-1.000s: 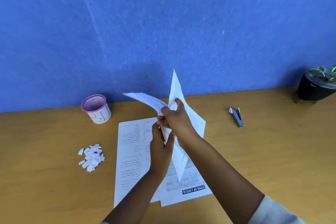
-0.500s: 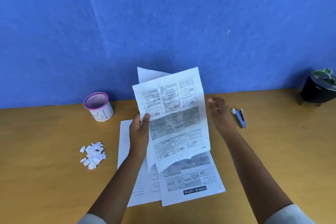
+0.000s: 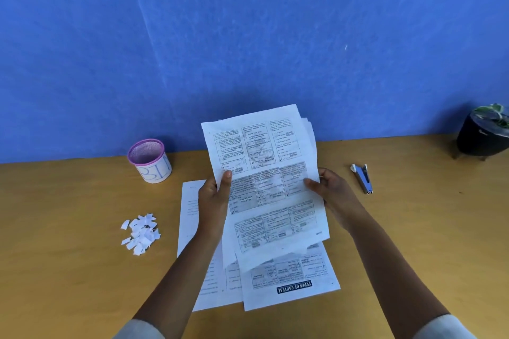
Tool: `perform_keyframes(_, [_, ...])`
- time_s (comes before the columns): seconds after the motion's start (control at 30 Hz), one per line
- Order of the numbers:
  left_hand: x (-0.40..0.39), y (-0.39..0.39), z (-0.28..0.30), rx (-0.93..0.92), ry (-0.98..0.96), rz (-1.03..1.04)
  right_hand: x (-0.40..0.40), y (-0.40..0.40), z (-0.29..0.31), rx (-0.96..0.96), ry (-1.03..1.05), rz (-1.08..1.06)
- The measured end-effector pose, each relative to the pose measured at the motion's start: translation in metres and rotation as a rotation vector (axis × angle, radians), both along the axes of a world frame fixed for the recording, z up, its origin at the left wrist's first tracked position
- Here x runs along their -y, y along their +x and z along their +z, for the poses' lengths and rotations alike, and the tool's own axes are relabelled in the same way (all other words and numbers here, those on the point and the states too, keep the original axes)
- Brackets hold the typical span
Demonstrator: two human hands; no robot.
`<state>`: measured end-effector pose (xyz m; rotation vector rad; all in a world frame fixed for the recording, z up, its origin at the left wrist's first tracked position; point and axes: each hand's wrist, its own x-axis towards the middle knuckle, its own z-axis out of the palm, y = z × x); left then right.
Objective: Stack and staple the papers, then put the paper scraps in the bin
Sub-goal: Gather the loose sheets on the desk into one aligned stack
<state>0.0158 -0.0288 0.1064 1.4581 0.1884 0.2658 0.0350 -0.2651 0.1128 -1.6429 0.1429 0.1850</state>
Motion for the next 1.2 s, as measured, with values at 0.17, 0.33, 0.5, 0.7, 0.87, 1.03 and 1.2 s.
perform_keyframes(0.17, [-0.001, 0.002, 0.010, 0.114, 0.089, 0.032, -0.004, 0.003, 0.011, 0.167, -0.043, 0.010])
perform_keyframes(0.33, [0.000, 0.002, 0.015, 0.167, 0.128, 0.140, -0.008, 0.000, 0.023, 0.304, -0.074, -0.022])
perform_keyframes(0.5, [0.001, -0.004, -0.002, 0.068, 0.167, 0.217, -0.012, -0.006, 0.003, 0.325, -0.266, -0.020])
perform_keyframes(0.7, [0.005, -0.019, -0.032, -0.092, 0.247, -0.005, -0.014, -0.018, -0.034, 0.265, -0.392, 0.011])
perform_keyframes(0.87, [0.012, -0.023, -0.033, -0.044, 0.294, 0.071, -0.021, -0.022, -0.031, 0.283, -0.213, -0.072])
perform_keyframes(1.03, [0.012, -0.018, -0.031, -0.032, 0.280, 0.169, -0.020, -0.017, -0.034, 0.167, -0.398, 0.006])
perform_keyframes(1.2, [0.001, -0.009, -0.030, -0.003, 0.324, 0.205, 0.001, -0.023, -0.053, -0.257, -0.984, 0.247])
